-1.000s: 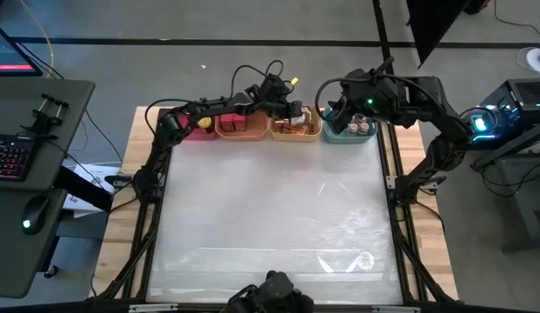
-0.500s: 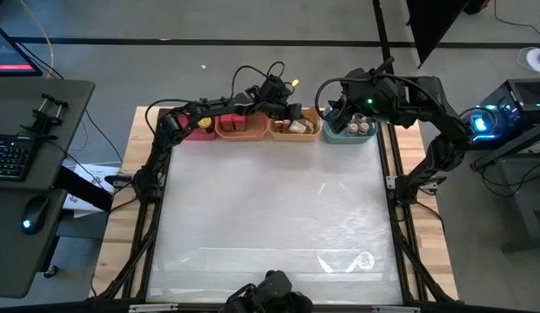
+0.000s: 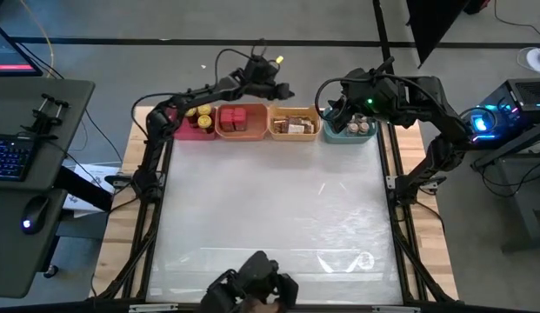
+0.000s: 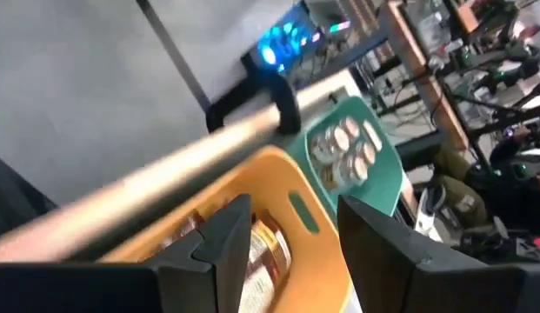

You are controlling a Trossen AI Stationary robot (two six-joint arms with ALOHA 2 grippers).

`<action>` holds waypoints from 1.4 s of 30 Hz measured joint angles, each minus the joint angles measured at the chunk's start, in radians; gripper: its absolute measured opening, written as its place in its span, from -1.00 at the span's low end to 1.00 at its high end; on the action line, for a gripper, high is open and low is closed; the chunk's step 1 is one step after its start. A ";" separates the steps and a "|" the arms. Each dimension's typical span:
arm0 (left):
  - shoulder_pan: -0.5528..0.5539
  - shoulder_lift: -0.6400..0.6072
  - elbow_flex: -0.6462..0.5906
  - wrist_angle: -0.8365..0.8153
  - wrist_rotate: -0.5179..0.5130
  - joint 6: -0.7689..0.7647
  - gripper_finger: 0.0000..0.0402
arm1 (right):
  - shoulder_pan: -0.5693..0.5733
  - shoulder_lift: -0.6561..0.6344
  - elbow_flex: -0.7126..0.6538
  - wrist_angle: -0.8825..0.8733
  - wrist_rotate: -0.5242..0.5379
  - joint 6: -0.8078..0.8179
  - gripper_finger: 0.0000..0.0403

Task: Sort spices by type
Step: Return to Home Position

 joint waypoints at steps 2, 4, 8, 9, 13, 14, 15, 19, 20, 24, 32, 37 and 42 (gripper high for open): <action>0.011 -0.020 0.000 -0.004 -0.001 0.008 -0.21 | 0.000 0.000 0.000 0.000 0.000 0.000 0.05; 0.013 -0.039 0.000 -0.005 0.013 0.021 -0.21 | 0.000 0.000 0.000 0.000 0.006 -0.001 0.05; -0.008 -0.103 0.000 -0.020 0.176 0.141 -0.22 | 0.000 0.000 0.000 0.000 0.037 -0.006 0.05; -0.021 -0.126 0.000 -0.048 0.216 0.181 -0.24 | 0.000 0.000 0.000 0.000 0.040 -0.014 0.05; -0.112 -0.250 -0.053 -0.167 0.229 0.409 -0.50 | 0.000 0.000 0.000 -0.001 0.040 -0.083 0.05; -0.140 -0.290 -0.088 -0.165 0.223 0.453 -0.60 | 0.000 0.000 0.000 -0.005 0.039 -0.099 0.05; -0.167 -0.332 -0.133 -0.152 0.214 0.482 -0.72 | 0.000 0.000 0.000 -0.017 0.039 -0.117 0.05; -0.279 -0.513 -0.398 0.005 0.116 0.434 -0.94 | 0.000 0.000 0.000 -0.026 0.012 -0.185 0.05; -0.305 -0.565 -0.480 0.063 0.080 0.402 -0.94 | 0.000 0.000 0.000 -0.023 -0.007 -0.200 0.05; -0.399 -0.785 -0.786 0.317 -0.059 0.239 -0.99 | 0.000 0.000 0.000 -0.019 -0.094 -0.267 0.05; -0.553 -1.182 -1.199 0.451 -0.367 0.143 -1.00 | 0.028 0.000 0.000 0.012 -0.245 -0.212 0.01; -0.616 -1.395 -1.390 0.495 -0.439 0.125 -1.00 | 0.130 0.008 0.000 0.014 -0.231 -0.075 -0.33; -0.674 -1.564 -1.552 0.577 -0.440 0.102 -1.00 | 0.252 0.029 0.000 -0.023 -0.168 0.113 -0.92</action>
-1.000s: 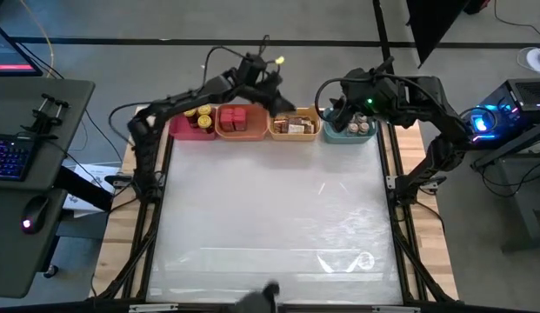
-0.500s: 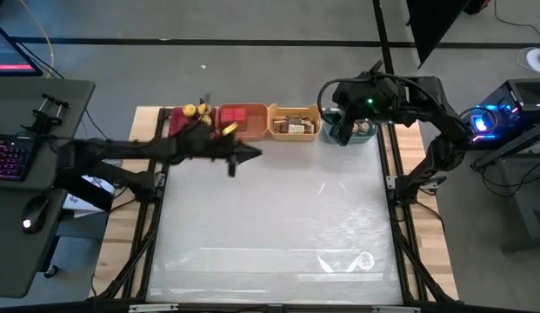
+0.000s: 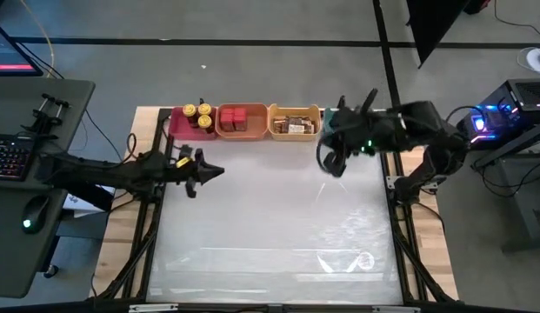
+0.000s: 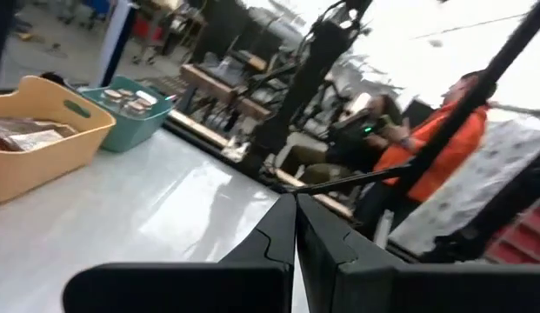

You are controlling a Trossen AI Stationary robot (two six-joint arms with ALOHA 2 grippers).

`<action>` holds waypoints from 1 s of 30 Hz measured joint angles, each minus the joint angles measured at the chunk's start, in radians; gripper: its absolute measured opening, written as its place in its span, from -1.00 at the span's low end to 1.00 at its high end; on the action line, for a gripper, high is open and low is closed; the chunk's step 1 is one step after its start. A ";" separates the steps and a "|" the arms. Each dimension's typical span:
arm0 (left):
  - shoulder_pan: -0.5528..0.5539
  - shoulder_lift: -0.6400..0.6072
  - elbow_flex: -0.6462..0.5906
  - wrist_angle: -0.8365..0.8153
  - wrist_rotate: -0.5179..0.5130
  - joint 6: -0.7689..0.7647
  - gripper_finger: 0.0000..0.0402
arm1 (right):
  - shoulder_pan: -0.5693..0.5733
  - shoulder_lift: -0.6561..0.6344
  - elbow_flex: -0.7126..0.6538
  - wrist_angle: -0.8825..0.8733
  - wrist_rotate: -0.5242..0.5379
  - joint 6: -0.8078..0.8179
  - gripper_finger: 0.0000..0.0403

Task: Sort spices by type
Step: Return to Home Position

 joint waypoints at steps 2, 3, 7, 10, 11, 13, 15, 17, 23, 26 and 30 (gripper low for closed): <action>-0.014 -0.056 -0.050 0.013 0.000 -0.012 -1.00 | 0.042 0.009 -0.008 -0.001 0.003 0.083 -0.92; -0.020 -0.082 -0.071 0.013 -0.001 -0.023 -1.00 | 0.062 0.009 -0.017 -0.002 0.004 0.111 -0.91; -0.039 -0.153 -0.119 0.021 -0.001 -0.015 -1.00 | 0.138 0.007 -0.072 -0.005 0.011 0.208 -0.98; -0.047 -0.185 -0.148 0.014 -0.004 -0.010 -1.00 | 0.194 -0.010 -0.165 -0.003 0.013 0.287 -0.97; -0.050 -0.189 -0.158 0.014 -0.008 -0.010 -1.00 | 0.213 -0.021 -0.209 -0.003 0.013 0.320 -0.97; -0.049 -0.199 -0.186 0.013 -0.016 -0.014 -1.00 | 0.254 -0.057 -0.312 -0.003 0.014 0.411 -0.99; -0.049 -0.205 -0.212 0.017 -0.016 -0.039 -1.00 | 0.302 -0.108 -0.433 0.000 0.014 0.515 -0.99; -0.049 -0.209 -0.216 0.006 -0.018 -0.057 -1.00 | 0.355 -0.171 -0.557 0.037 0.014 0.605 -0.99; -0.049 -0.209 -0.216 0.010 -0.053 -0.078 -1.00 | 0.479 -0.440 -0.934 0.344 0.084 0.695 -1.00; -0.049 -0.209 -0.216 0.009 -0.058 -0.082 -1.00 | 0.446 -0.571 -1.115 0.583 0.125 0.547 -1.00; -0.049 -0.209 -0.216 0.008 -0.057 -0.080 -1.00 | 0.281 -0.706 -1.319 0.891 0.038 0.238 -1.00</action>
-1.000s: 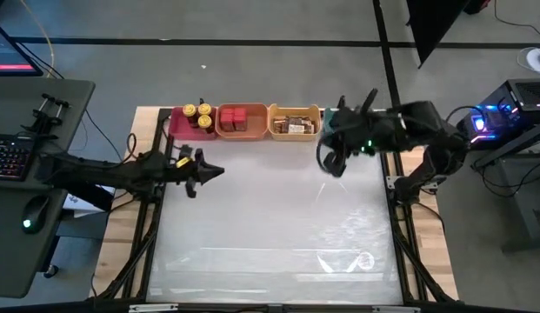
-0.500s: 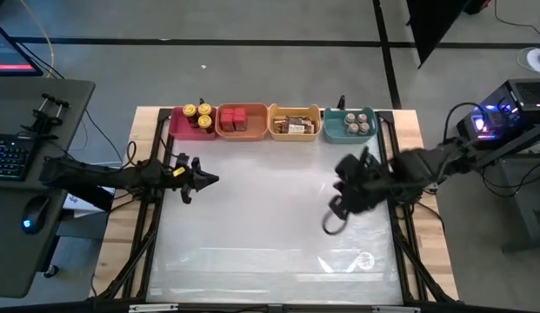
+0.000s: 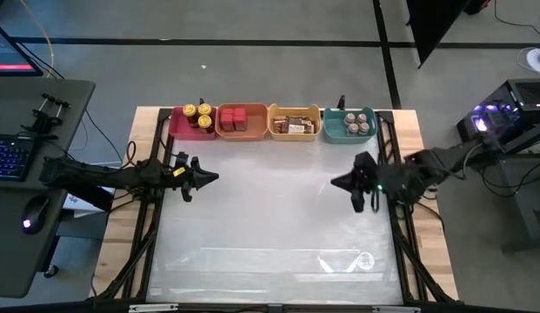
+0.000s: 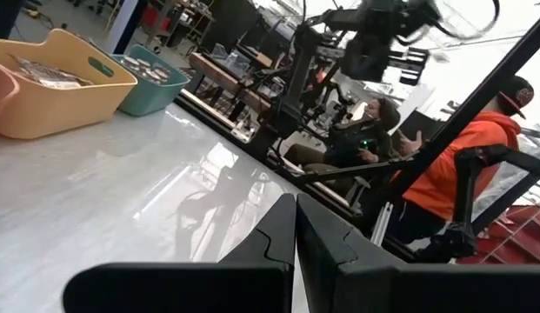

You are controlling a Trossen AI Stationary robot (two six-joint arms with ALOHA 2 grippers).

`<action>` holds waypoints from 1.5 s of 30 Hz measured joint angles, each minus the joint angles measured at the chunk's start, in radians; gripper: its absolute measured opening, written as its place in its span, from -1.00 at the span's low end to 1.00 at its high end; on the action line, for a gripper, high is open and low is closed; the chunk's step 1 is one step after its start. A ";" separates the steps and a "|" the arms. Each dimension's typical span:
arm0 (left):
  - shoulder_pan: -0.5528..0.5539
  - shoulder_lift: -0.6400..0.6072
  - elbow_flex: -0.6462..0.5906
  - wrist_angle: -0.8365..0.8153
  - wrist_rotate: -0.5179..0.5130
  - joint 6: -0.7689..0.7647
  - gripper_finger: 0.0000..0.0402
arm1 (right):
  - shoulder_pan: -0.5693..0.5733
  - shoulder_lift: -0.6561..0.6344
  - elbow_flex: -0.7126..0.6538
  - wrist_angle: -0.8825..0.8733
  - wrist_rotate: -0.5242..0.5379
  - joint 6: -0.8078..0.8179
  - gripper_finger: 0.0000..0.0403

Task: Sort spices by type
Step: Return to Home Position

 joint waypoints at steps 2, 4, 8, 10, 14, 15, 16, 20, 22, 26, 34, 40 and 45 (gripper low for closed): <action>0.000 0.000 0.000 -0.008 0.001 -0.001 -1.00 | -0.100 -0.051 -0.089 0.107 -0.093 -0.139 -1.00; 0.000 0.000 0.000 -0.014 0.001 0.003 -1.00 | -0.187 -0.104 -0.170 0.177 -0.163 -0.219 -1.00; 0.000 0.000 0.000 -0.015 0.002 0.001 -1.00 | -0.285 -0.241 -0.351 0.267 -0.243 -0.253 -1.00; 0.000 0.000 0.000 -0.015 0.002 0.002 -1.00 | -0.292 -0.319 -0.450 0.337 -0.265 -0.234 -1.00; 0.000 0.000 0.000 -0.015 0.002 0.003 -1.00 | -0.263 -0.451 -0.635 0.536 -0.283 -0.158 -1.00; 0.000 0.000 0.000 -0.015 0.002 0.003 -1.00 | -0.253 -0.473 -0.671 0.581 -0.284 -0.149 -1.00; 0.000 0.000 0.000 -0.015 0.002 0.001 -1.00 | -0.244 -0.492 -0.704 0.620 -0.283 -0.148 -1.00; 0.000 -0.006 0.000 -0.021 0.002 0.002 -1.00 | -0.224 -0.521 -0.801 0.736 -0.260 -0.163 -1.00; 0.000 -0.013 0.000 -0.020 0.002 0.001 -1.00 | -0.223 -0.521 -0.844 0.797 -0.261 -0.184 -1.00; 0.000 -0.044 0.000 -0.022 0.002 0.001 -1.00 | -0.223 -0.521 -0.943 0.957 -0.261 -0.205 -1.00; 0.000 -0.128 0.000 -0.021 0.002 0.001 -1.00 | -0.224 -0.521 -1.005 1.079 -0.257 -0.333 -1.00; 0.000 -0.239 0.000 -0.072 0.002 0.001 -1.00 | -0.224 -0.521 -1.004 0.963 -0.073 -0.494 -1.00; 0.001 -0.339 0.001 -0.232 0.002 0.001 -1.00 | -0.224 -0.520 -1.004 0.845 -0.058 -0.478 -0.99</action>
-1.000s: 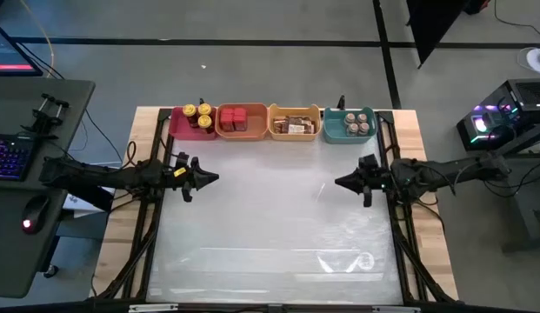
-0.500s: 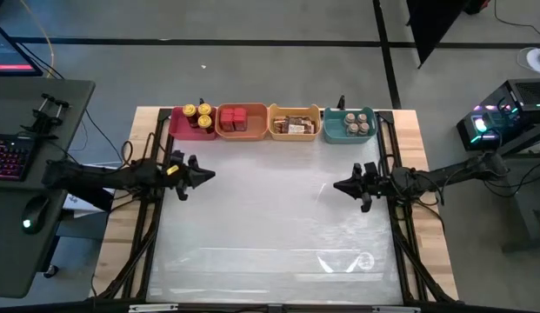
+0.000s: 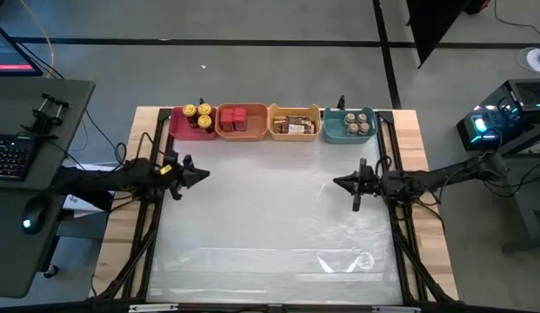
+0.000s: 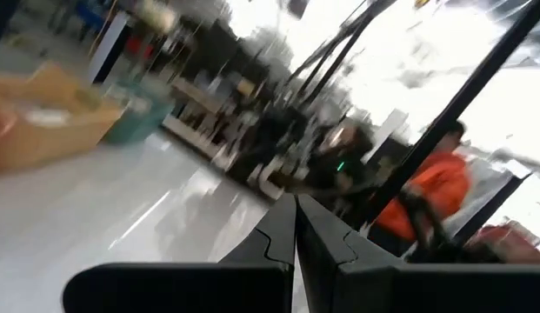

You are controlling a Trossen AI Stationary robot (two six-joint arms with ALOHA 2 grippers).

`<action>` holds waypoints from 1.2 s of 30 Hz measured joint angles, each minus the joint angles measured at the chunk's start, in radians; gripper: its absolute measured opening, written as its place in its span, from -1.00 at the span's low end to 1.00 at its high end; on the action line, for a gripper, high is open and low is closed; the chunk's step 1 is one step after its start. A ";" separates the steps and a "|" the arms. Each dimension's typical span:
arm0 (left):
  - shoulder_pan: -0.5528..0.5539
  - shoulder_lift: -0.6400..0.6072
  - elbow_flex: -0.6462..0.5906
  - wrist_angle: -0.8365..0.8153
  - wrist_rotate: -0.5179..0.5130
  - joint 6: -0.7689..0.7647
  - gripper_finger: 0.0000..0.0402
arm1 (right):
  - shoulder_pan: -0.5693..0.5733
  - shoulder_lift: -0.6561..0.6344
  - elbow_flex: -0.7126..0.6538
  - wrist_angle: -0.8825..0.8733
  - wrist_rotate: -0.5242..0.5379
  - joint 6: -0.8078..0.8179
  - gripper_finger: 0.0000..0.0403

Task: Sort spices by type
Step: Return to Home Position

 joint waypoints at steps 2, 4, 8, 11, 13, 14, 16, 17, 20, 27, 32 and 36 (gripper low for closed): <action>0.000 -0.036 0.000 -0.106 0.000 0.000 -1.00 | 0.000 0.000 0.000 -0.035 0.000 -0.005 -0.99; 0.002 -0.059 0.001 -0.172 0.009 0.000 -1.00 | 0.000 0.000 0.000 -0.068 -0.001 -0.008 -0.99; 0.002 -0.066 0.002 -0.180 0.047 0.000 -1.00 | 0.000 0.000 0.000 -0.109 -0.002 -0.008 -0.99; 0.002 -0.067 0.002 -0.182 0.048 0.000 -1.00 | 0.000 -0.032 0.000 -0.131 -0.006 -0.008 -0.99; 0.002 -0.067 0.002 -0.182 0.048 0.000 -1.00 | -0.001 -0.075 0.000 -0.123 -0.020 -0.008 -0.99; 0.002 -0.067 0.002 -0.182 0.048 0.000 -1.00 | -0.002 -0.097 0.000 -0.124 -0.022 -0.008 -0.99; 0.002 -0.067 0.002 -0.181 0.048 0.000 -1.00 | -0.002 -0.149 0.000 -0.130 -0.027 -0.008 -0.99; 0.002 -0.067 0.002 -0.181 0.048 0.000 -1.00 | -0.002 -0.177 0.000 -0.128 -0.026 -0.008 -0.99; 0.002 -0.067 0.002 -0.181 0.048 0.000 -1.00 | -0.002 -0.267 0.000 -0.125 -0.027 -0.008 -0.99; 0.002 -0.067 0.001 -0.178 0.048 0.000 -1.00 | -0.039 -0.412 0.001 -0.103 -0.025 -0.008 -0.99; 0.003 -0.067 0.001 -0.178 0.048 0.000 -1.00 | -0.078 -0.412 -0.007 -0.102 -0.035 -0.008 -0.99; 0.003 -0.067 0.000 -0.179 0.048 0.000 -1.00 | -0.111 -0.412 -0.007 -0.101 -0.039 -0.008 -0.99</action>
